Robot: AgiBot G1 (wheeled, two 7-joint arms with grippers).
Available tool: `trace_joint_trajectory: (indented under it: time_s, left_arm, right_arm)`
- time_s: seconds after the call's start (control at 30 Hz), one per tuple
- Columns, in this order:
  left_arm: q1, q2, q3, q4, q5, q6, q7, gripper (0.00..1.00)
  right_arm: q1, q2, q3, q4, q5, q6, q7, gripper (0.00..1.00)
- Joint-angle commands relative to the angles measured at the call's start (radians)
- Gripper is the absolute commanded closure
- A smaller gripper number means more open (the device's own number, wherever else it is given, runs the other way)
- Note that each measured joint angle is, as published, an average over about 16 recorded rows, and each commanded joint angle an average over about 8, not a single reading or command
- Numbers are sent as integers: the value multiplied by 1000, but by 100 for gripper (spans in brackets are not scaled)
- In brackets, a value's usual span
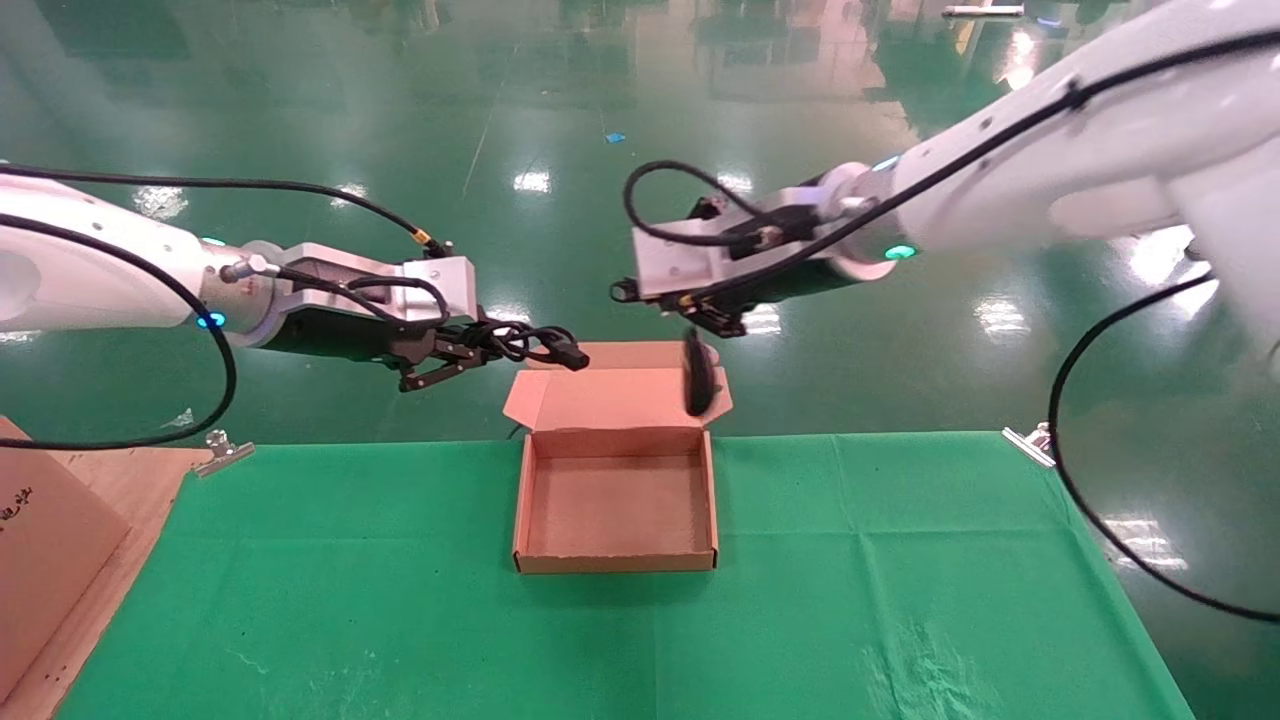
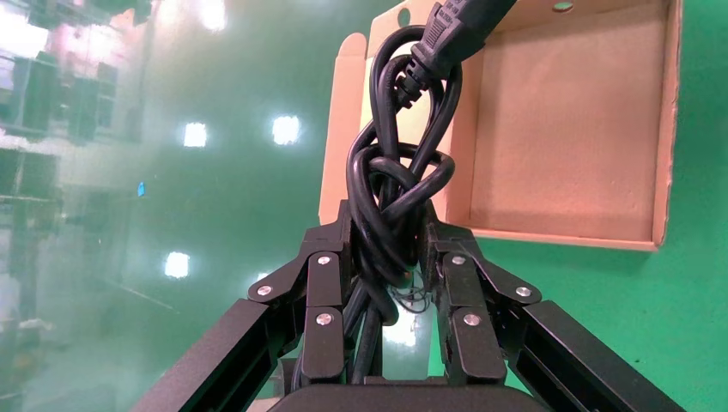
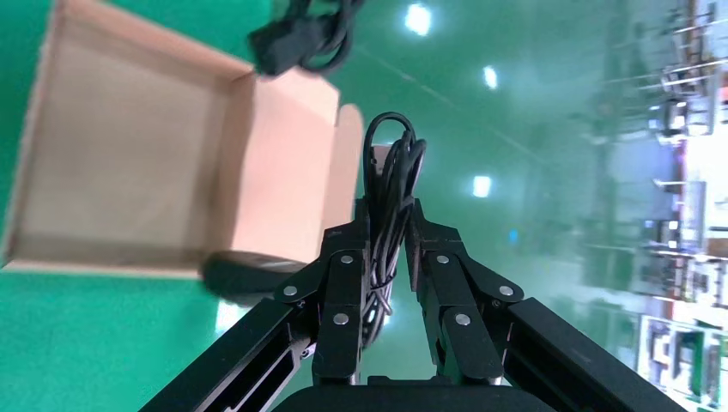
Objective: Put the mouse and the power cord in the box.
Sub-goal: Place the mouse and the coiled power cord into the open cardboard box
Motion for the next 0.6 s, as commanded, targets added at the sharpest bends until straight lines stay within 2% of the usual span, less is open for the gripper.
trace_joint_trajectory:
  time_s: [0.03, 0.6]
  left_arm:
    - [-1, 7, 0, 4, -1, 1, 5, 100]
    - [-5, -11, -21, 23, -30, 15, 28, 100]
  right_arm:
    - [-17, 1, -24, 34, 18, 45, 19, 100]
    - [-107, -3, -270, 149, 149, 214, 131, 100]
